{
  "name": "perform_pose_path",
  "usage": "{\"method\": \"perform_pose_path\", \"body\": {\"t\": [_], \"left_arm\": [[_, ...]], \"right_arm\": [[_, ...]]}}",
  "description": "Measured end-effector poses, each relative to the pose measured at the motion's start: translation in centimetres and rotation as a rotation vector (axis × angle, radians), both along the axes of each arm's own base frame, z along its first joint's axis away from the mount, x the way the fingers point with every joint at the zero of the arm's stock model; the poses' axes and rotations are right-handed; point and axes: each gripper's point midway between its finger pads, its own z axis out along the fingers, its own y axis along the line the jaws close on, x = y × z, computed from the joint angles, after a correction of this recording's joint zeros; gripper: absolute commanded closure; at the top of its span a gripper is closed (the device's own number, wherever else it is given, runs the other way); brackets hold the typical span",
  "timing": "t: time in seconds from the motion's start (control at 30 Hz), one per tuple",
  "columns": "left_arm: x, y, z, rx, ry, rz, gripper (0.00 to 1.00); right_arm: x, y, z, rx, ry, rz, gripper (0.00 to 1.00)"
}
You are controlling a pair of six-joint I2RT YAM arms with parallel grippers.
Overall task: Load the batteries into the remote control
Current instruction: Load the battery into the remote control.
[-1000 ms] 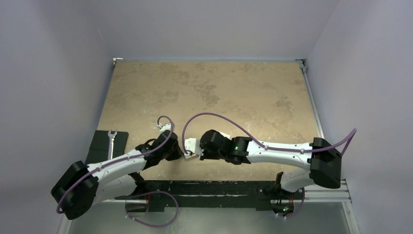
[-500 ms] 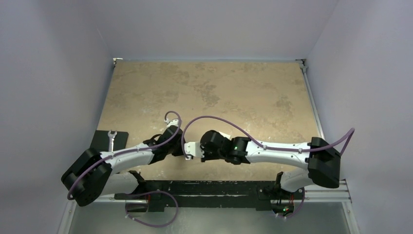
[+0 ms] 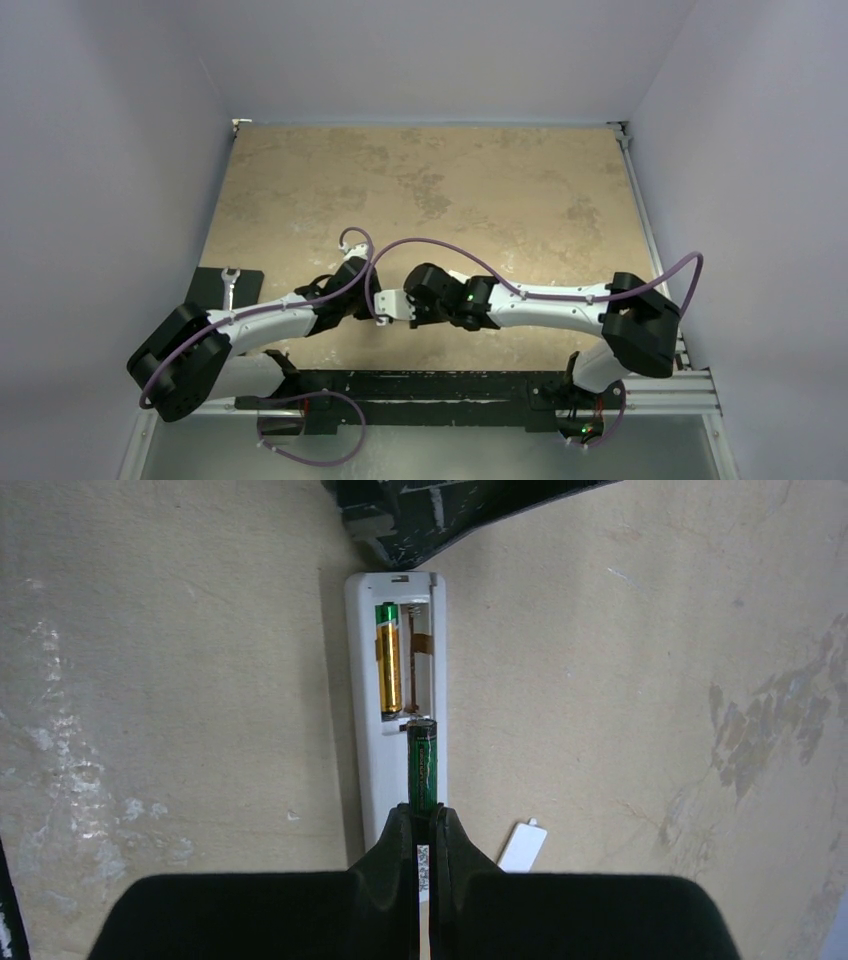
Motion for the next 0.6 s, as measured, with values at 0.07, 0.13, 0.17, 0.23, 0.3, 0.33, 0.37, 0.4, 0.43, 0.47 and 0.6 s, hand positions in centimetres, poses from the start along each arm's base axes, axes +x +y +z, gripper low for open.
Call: {"method": "perform_pose_path", "body": {"t": [0.07, 0.13, 0.17, 0.23, 0.3, 0.33, 0.37, 0.4, 0.43, 0.47, 0.6], "left_arm": [[0.0, 0.0, 0.0, 0.000, -0.001, 0.000, 1.00], [0.0, 0.0, 0.0, 0.000, 0.000, 0.000, 1.00], [0.0, 0.0, 0.0, -0.001, 0.000, 0.000, 1.00], [0.0, 0.0, 0.0, -0.002, 0.000, -0.001, 1.00], [0.0, 0.0, 0.0, -0.003, 0.000, -0.002, 1.00], [0.0, 0.0, 0.0, -0.003, 0.001, -0.002, 1.00], [0.0, 0.0, 0.0, -0.004, 0.001, -0.003, 1.00], [0.0, -0.1, 0.0, -0.005, 0.001, -0.003, 1.00], [0.0, 0.0, 0.0, -0.005, 0.001, -0.003, 1.00], [0.0, 0.0, 0.0, -0.006, 0.002, -0.002, 1.00], [0.0, 0.0, 0.0, -0.008, 0.004, -0.003, 1.00]], "right_arm": [[0.3, 0.2, 0.0, 0.000, -0.003, 0.004, 1.00], [0.4, 0.6, 0.0, 0.001, -0.003, 0.014, 1.00], [0.4, 0.8, 0.0, 0.000, -0.002, 0.019, 1.00], [0.4, 1.2, -0.2, -0.002, 0.003, 0.032, 1.00], [0.5, 1.4, -0.3, -0.007, 0.004, 0.040, 1.00], [0.5, 1.6, -0.4, -0.008, 0.005, 0.044, 1.00], [0.6, 1.6, -0.5, -0.011, 0.006, 0.047, 1.00], [0.6, 1.7, -0.6, -0.013, 0.008, 0.049, 1.00], [0.6, 1.8, -0.7, -0.014, 0.012, 0.053, 0.99], [0.6, 1.8, -0.8, -0.015, 0.015, 0.057, 0.98], [0.7, 2.0, -1.1, -0.020, 0.023, 0.062, 0.95]]}}
